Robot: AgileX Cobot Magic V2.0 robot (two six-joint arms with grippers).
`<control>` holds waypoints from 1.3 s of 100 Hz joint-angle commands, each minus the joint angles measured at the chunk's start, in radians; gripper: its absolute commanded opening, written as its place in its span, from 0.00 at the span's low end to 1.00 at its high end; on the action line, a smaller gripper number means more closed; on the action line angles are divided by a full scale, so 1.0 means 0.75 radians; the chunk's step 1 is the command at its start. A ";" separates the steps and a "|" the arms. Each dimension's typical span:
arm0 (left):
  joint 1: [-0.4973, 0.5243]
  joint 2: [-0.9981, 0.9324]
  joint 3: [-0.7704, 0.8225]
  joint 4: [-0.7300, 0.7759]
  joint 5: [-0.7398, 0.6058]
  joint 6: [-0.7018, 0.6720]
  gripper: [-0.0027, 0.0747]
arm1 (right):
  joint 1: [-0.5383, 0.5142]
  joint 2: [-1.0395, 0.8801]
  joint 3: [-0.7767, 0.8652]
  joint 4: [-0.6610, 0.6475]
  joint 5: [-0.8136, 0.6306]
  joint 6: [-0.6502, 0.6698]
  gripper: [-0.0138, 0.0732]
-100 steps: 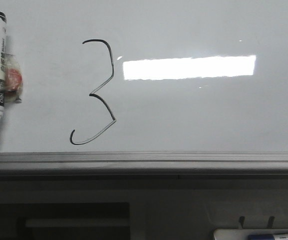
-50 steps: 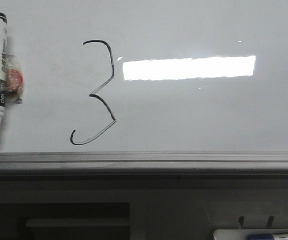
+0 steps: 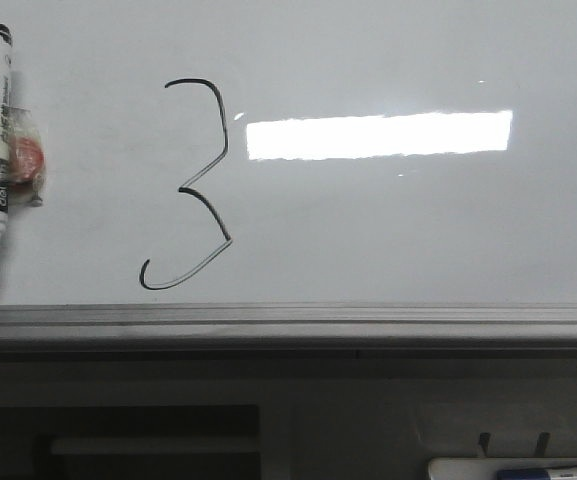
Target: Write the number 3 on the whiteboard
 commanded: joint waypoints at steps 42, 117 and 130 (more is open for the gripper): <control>-0.005 -0.032 0.014 0.003 -0.066 -0.012 0.01 | -0.004 0.004 -0.035 0.009 -0.081 -0.003 0.11; -0.005 -0.032 0.014 0.003 -0.066 -0.012 0.01 | -0.066 0.004 -0.035 -0.884 -0.167 0.927 0.11; -0.005 -0.032 0.014 0.003 -0.066 -0.012 0.01 | -0.187 0.004 -0.035 -0.884 -0.170 0.955 0.11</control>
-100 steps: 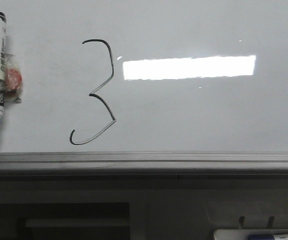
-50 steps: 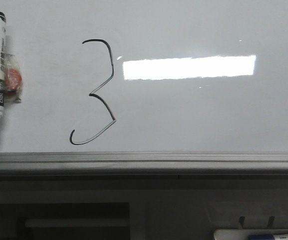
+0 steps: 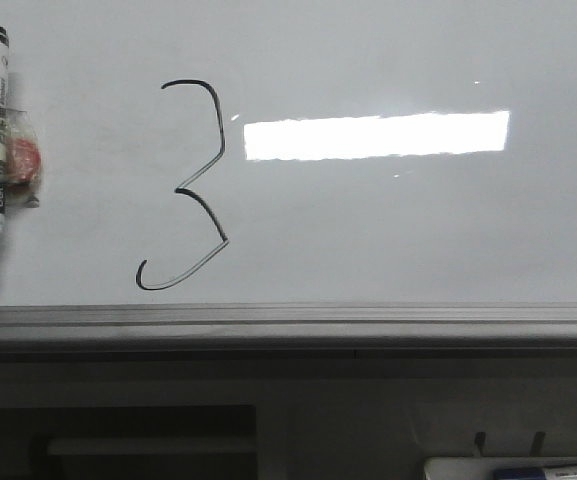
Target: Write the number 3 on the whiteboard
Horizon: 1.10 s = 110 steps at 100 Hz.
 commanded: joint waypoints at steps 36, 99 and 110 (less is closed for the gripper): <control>-0.005 -0.032 0.014 0.000 -0.066 -0.012 0.01 | -0.631 -0.028 -0.035 -0.058 -0.109 0.063 0.11; -0.005 -0.032 0.014 0.000 -0.066 -0.012 0.01 | -0.999 -0.435 0.382 -0.058 -0.085 0.063 0.11; -0.005 -0.032 0.014 0.000 -0.066 -0.012 0.01 | -0.999 -0.477 0.416 -0.058 0.058 0.063 0.11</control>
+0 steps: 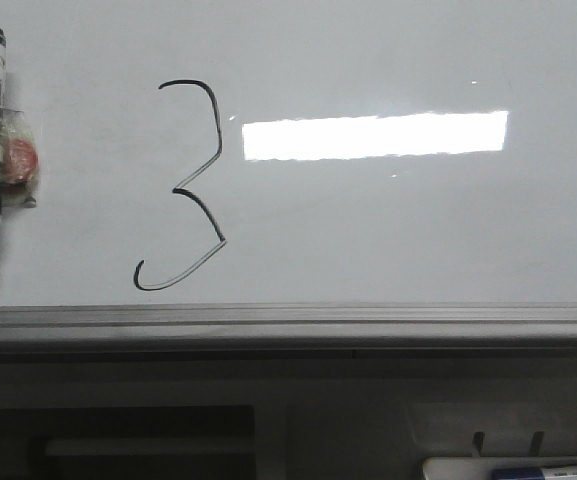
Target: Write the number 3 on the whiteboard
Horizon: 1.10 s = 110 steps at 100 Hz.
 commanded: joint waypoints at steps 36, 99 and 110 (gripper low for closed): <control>-0.005 -0.032 0.016 0.000 -0.069 -0.012 0.01 | -0.011 -0.040 0.041 -0.012 0.302 0.002 0.11; -0.005 -0.032 0.016 0.000 -0.069 -0.012 0.01 | -0.011 -0.040 0.041 -0.012 0.305 0.002 0.11; -0.005 -0.032 0.016 0.000 -0.069 -0.012 0.01 | -0.011 -0.040 0.041 -0.012 0.305 0.002 0.11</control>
